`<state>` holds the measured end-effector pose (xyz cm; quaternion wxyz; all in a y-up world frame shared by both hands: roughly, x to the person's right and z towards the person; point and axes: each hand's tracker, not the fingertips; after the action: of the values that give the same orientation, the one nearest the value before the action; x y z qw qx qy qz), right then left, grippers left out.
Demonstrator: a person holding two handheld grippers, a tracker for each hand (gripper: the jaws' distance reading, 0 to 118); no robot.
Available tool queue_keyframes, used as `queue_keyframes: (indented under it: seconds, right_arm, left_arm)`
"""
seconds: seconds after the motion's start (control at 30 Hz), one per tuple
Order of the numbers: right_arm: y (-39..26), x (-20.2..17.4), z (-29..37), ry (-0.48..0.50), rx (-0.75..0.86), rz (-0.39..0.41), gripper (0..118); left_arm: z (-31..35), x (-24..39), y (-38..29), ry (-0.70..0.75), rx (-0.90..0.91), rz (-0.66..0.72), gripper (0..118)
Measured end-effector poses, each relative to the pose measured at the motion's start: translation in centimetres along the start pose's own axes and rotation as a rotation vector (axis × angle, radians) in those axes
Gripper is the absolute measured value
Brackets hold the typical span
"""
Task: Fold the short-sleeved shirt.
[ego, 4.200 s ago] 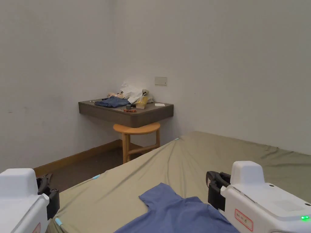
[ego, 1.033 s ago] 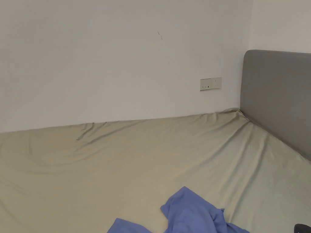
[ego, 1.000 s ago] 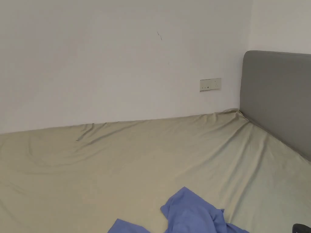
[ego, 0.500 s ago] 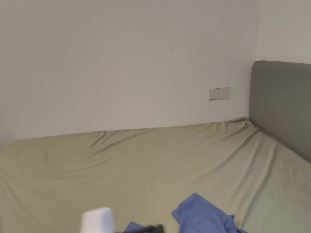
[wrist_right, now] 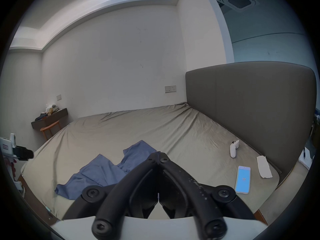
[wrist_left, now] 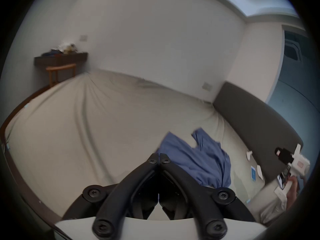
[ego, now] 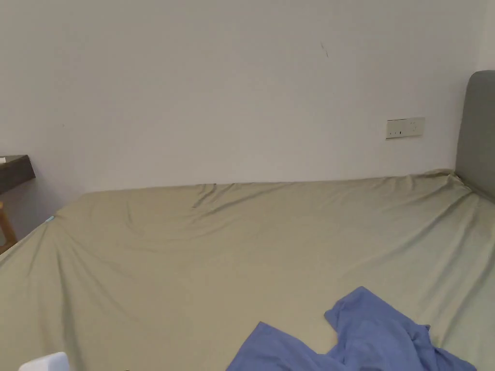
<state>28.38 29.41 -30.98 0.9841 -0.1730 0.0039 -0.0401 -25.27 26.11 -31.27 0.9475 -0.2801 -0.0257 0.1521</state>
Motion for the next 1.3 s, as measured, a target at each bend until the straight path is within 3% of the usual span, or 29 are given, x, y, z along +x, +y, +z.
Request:
queue_keyframes:
  seconds: [0.17,0.27,0.3,0.33,0.37,0.43,0.5,0.57,0.67,0.7,0.77,0.83,1.07,1.23,1.3]
  right_arm:
    - [-0.5,0.1,-1.5,0.006,-0.023,0.005,1]
    - [-0.7,0.0,-2.4,0.004,-0.041,0.019,1]
    - [-0.8,-0.6,-2.6,-0.001,-0.048,0.027,1]
    - [-0.9,-0.6,-2.9,-0.001,-0.055,0.031,1]
    - [-1.0,-0.7,-3.3,-0.002,-0.062,0.031,1]
    - [-1.6,0.0,-4.0,0.002,-0.081,0.022,1]
    - [-1.9,0.1,-4.3,-0.003,-0.093,0.033,1]
    - [-2.2,-0.4,-4.4,-0.003,-0.113,0.054,1]
    - [-2.6,-0.2,-4.8,-0.006,-0.131,0.048,1]
    - [-2.7,-0.5,-4.6,-0.008,-0.134,0.046,1]
    - [-2.8,-0.5,-4.7,-0.009,-0.141,0.047,1]
    - [-3.0,-0.5,-4.5,-0.009,-0.142,0.046,1]
    - [-3.8,0.9,-5.8,-0.024,-0.165,0.048,1]
    - [-4.2,3.4,-12.4,0.003,-0.227,0.001,1]
    - [-4.3,4.7,-16.7,0.078,-0.272,-0.076,1]
  left_arm:
    - [-9.7,-0.9,0.6,-0.119,-0.160,0.030,0]
    - [-15.3,-1.1,0.6,-0.090,-0.255,0.024,1]
    - [-17.3,-0.9,0.4,-0.045,-0.253,0.010,20]
    - [-19.2,-0.7,0.2,0.005,-0.268,-0.057,82]
    - [-21.3,-0.6,-0.8,0.023,-0.334,-0.096,118]
    - [-24.5,-1.4,-1.9,0.060,-0.424,-0.064,102]
    - [-25.7,-0.7,-3.8,0.057,-0.519,-0.022,103]
    - [-26.9,-0.3,-5.2,0.058,-0.524,-0.060,98]
    - [-26.3,1.3,-5.8,0.102,-0.495,-0.173,78]
    - [-26.0,1.3,-5.8,0.079,-0.482,-0.195,61]
    - [-25.2,1.5,-5.3,0.053,-0.461,-0.156,3]
    - [-24.8,1.1,-5.0,0.017,-0.442,-0.060,3]
    - [-19.8,-1.3,-4.0,-0.025,-0.263,0.074,2]
    - [-14.4,-3.6,-3.5,-0.007,-0.087,0.197,2]
    - [-12.2,-4.4,-3.1,0.015,-0.039,0.208,2]
